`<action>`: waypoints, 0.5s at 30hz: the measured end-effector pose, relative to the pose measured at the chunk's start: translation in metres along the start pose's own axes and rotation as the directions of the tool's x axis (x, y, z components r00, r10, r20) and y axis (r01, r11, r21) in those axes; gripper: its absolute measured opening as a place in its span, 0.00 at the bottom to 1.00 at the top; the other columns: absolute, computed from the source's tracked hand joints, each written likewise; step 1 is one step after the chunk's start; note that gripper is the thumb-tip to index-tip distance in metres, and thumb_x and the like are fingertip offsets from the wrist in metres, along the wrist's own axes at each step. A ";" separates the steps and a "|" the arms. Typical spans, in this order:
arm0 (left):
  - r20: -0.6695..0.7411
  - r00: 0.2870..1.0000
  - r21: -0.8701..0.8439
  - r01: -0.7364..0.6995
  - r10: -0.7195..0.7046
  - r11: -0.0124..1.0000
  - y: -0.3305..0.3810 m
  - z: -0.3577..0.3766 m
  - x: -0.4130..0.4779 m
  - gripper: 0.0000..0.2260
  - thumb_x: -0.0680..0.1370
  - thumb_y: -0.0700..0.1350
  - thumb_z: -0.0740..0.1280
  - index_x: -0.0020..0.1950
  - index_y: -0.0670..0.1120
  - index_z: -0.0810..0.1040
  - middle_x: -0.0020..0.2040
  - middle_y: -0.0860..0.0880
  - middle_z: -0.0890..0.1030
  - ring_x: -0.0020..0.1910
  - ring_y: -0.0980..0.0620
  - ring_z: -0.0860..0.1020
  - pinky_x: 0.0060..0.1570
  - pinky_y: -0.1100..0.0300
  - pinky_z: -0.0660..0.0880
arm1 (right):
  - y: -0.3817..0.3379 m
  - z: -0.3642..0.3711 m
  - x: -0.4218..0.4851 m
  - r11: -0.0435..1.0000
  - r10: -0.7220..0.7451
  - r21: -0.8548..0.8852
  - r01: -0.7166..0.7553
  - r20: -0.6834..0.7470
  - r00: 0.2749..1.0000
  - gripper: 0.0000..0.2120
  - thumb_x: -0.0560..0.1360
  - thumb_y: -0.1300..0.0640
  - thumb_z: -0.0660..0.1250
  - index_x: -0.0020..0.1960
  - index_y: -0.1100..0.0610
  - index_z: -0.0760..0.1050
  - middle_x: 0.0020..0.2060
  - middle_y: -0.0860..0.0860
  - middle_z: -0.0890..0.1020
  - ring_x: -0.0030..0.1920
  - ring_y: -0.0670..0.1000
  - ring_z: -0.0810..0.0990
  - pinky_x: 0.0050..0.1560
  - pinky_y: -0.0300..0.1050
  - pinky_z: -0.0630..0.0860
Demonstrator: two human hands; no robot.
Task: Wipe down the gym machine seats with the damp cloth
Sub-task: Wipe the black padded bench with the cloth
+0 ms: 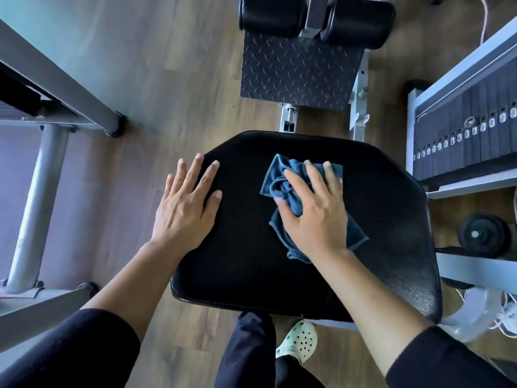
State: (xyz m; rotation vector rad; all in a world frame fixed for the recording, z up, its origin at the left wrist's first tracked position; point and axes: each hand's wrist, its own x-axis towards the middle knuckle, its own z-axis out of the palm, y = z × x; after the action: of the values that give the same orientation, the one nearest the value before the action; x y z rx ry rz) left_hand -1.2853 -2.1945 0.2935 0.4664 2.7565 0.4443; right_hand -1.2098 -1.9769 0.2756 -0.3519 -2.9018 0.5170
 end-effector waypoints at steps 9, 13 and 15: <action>0.004 1.000 -0.070 -0.027 0.027 0.997 -0.016 -0.002 0.000 0.24 0.81 0.57 0.48 0.78 0.56 0.51 0.78 0.56 0.47 0.77 0.51 0.41 0.75 0.51 0.42 | -0.046 0.032 0.057 0.999 0.037 -0.025 -0.037 0.032 0.999 0.22 0.75 0.44 0.62 0.66 0.52 0.74 0.66 0.56 0.73 0.71 0.65 0.63 0.67 0.69 0.61; -0.002 1.000 -0.103 -0.023 0.023 0.994 -0.027 -0.001 -0.006 0.25 0.81 0.57 0.48 0.78 0.57 0.52 0.77 0.59 0.48 0.76 0.53 0.41 0.75 0.52 0.43 | -0.070 0.025 0.022 0.998 -0.044 0.038 0.041 0.073 0.996 0.22 0.75 0.45 0.62 0.66 0.51 0.74 0.67 0.56 0.72 0.72 0.63 0.61 0.69 0.66 0.59; -0.005 1.000 -0.115 -0.015 0.014 0.993 -0.030 -0.001 -0.011 0.24 0.81 0.56 0.48 0.77 0.57 0.52 0.77 0.60 0.49 0.76 0.54 0.42 0.75 0.52 0.44 | -0.080 0.019 0.001 0.996 -0.065 0.061 0.059 0.110 0.992 0.22 0.75 0.45 0.62 0.67 0.51 0.73 0.68 0.55 0.71 0.73 0.62 0.60 0.70 0.65 0.58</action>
State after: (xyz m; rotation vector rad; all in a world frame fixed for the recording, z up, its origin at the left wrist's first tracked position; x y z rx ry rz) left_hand -1.2839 -2.2254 0.2863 0.4579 2.7148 0.6040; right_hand -1.2303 -2.0553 0.2867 -0.2311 -2.9867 0.6277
